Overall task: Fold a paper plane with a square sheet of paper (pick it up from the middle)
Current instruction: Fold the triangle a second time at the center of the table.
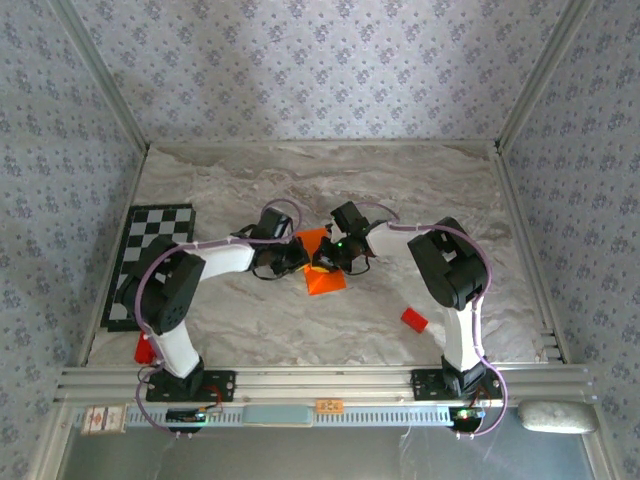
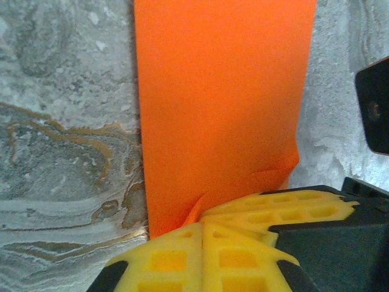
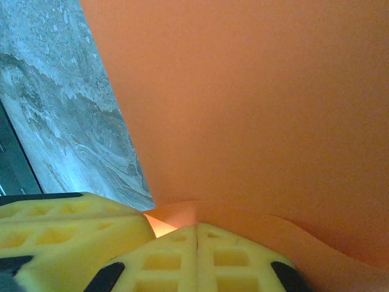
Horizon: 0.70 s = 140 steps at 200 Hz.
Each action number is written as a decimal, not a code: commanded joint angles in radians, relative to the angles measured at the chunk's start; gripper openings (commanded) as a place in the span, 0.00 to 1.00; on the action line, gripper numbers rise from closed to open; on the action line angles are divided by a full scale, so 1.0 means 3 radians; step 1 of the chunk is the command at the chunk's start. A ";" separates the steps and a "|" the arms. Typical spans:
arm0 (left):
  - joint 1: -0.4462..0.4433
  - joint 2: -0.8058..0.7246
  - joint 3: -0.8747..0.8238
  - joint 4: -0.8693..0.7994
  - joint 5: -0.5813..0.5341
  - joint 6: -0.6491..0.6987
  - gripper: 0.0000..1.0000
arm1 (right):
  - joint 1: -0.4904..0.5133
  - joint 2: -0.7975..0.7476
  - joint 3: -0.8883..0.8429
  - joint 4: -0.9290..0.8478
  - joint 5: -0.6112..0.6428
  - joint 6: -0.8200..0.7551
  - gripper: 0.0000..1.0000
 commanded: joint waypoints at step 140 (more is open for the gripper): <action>-0.0088 0.0309 0.0235 -0.0628 -0.0337 0.0092 0.00 | -0.0051 -0.0065 -0.0066 0.0095 -0.0050 0.0004 0.00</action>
